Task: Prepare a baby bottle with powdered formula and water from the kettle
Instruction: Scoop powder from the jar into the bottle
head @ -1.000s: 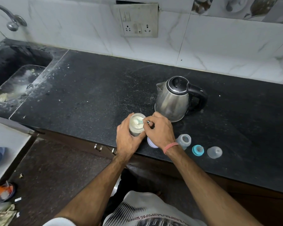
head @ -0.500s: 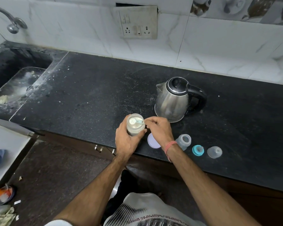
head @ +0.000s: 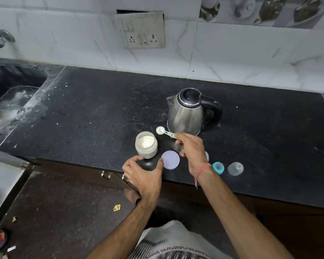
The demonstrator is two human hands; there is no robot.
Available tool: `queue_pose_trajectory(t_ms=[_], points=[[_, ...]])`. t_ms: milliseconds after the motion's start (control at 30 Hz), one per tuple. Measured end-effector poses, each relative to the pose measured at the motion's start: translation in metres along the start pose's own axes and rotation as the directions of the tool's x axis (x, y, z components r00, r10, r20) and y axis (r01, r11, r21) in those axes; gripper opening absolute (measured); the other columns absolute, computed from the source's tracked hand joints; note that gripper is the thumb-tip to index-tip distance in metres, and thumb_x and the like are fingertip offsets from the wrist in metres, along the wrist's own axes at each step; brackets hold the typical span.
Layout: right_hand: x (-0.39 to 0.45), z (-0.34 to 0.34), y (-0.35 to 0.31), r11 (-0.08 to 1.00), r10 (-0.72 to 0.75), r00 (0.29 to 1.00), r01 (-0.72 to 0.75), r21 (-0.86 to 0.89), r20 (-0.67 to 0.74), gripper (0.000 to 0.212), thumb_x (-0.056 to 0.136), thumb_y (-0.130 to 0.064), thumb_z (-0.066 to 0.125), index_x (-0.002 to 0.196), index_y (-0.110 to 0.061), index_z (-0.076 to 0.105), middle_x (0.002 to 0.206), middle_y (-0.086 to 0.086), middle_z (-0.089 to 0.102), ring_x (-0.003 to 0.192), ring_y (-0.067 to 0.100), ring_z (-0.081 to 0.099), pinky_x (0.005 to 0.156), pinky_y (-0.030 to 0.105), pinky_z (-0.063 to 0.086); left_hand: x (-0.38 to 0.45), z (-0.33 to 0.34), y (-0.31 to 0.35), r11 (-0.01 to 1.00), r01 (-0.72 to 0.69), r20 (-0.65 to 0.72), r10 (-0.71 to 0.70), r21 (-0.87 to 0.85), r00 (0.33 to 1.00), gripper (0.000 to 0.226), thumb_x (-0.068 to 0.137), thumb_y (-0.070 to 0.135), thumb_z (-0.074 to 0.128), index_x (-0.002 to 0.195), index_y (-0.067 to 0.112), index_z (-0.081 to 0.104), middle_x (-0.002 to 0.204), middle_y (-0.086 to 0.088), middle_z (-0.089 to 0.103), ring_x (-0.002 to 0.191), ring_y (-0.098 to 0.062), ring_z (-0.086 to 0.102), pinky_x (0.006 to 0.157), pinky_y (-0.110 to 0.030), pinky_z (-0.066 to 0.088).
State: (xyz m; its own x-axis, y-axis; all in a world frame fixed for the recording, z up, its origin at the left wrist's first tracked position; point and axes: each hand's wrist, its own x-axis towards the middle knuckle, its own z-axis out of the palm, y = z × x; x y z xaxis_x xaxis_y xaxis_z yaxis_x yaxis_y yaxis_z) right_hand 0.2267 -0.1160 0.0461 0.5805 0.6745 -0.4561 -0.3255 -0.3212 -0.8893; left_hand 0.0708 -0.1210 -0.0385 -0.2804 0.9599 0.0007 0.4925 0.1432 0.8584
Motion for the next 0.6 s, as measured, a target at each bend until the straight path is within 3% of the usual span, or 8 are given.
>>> queue_pose_trajectory(t_ms=[133, 233, 333, 433, 500, 600], points=[[-0.005, -0.035, -0.003, 0.994, 0.008, 0.998, -0.001, 0.114, -0.065, 0.009, 0.098, -0.018, 0.076, 0.096, -0.014, 0.084, 0.078, 0.000, 0.066, 0.051, 0.007, 0.042, 0.051, 0.027, 0.034, -0.015, 0.004, 0.011, 0.970, -0.165, 0.122, 0.188, -0.178, 0.975, 0.044, 0.081, 0.024, 0.100, 0.102, 0.026, 0.062, 0.109, 0.016, 0.054, 0.099, -0.025, 0.058, 0.094, -0.054, 0.053], [-0.009, -0.066, -0.002, 0.974, 0.041, 0.991, -0.012, 0.226, -0.126, 0.011, 0.099, -0.015, 0.074, 0.095, -0.010, 0.082, 0.075, 0.000, 0.065, 0.048, 0.009, 0.037, 0.050, 0.029, 0.029, -0.032, 0.011, 0.029, 0.933, -0.242, 0.276, 0.315, -0.268, 0.908, 0.039, 0.085, 0.023, 0.098, 0.102, 0.029, 0.063, 0.104, 0.017, 0.060, 0.096, -0.018, 0.064, 0.088, -0.044, 0.057], [-0.020, -0.098, 0.004, 0.979, 0.050, 0.980, -0.011, 0.202, -0.190, 0.014, 0.101, -0.018, 0.071, 0.099, -0.013, 0.084, 0.075, -0.003, 0.067, 0.051, 0.008, 0.041, 0.052, 0.026, 0.035, -0.043, 0.027, 0.042, 0.911, -0.318, 0.462, 0.407, -0.261, 0.788, 0.052, 0.082, 0.038, 0.101, 0.118, 0.035, 0.064, 0.118, 0.022, 0.062, 0.110, -0.011, 0.066, 0.090, -0.033, 0.057], [-0.030, -0.124, 0.013, 0.993, 0.020, 0.961, 0.013, 0.116, -0.274, 0.014, 0.102, -0.021, 0.071, 0.104, -0.016, 0.084, 0.079, -0.003, 0.069, 0.055, 0.007, 0.044, 0.057, 0.027, 0.039, -0.047, 0.047, 0.046, 0.911, -0.321, 0.599, 0.411, -0.257, 0.687, 0.084, 0.073, 0.055, 0.104, 0.141, 0.040, 0.059, 0.136, 0.028, 0.058, 0.124, -0.009, 0.066, 0.101, -0.040, 0.060], [-0.036, -0.136, 0.019, 0.996, -0.014, 0.955, 0.040, 0.082, -0.296, 0.015, 0.102, -0.021, 0.071, 0.105, -0.016, 0.084, 0.079, -0.001, 0.067, 0.056, 0.008, 0.045, 0.056, 0.027, 0.039, -0.048, 0.058, 0.049, 0.913, -0.322, 0.628, 0.406, -0.250, 0.663, 0.093, 0.069, 0.061, 0.105, 0.147, 0.042, 0.057, 0.142, 0.030, 0.057, 0.131, -0.008, 0.065, 0.107, -0.043, 0.060], [-0.043, -0.146, 0.028, 0.997, -0.038, 0.949, 0.055, 0.046, -0.313, 0.016, 0.104, -0.020, 0.070, 0.099, -0.017, 0.084, 0.073, -0.003, 0.066, 0.058, 0.007, 0.048, 0.057, 0.027, 0.040, -0.044, 0.068, 0.053, 0.917, -0.345, 0.636, 0.391, -0.202, 0.666, 0.086, 0.069, 0.056, 0.106, 0.142, 0.037, 0.064, 0.140, 0.025, 0.065, 0.131, -0.007, 0.062, 0.110, -0.044, 0.058]])
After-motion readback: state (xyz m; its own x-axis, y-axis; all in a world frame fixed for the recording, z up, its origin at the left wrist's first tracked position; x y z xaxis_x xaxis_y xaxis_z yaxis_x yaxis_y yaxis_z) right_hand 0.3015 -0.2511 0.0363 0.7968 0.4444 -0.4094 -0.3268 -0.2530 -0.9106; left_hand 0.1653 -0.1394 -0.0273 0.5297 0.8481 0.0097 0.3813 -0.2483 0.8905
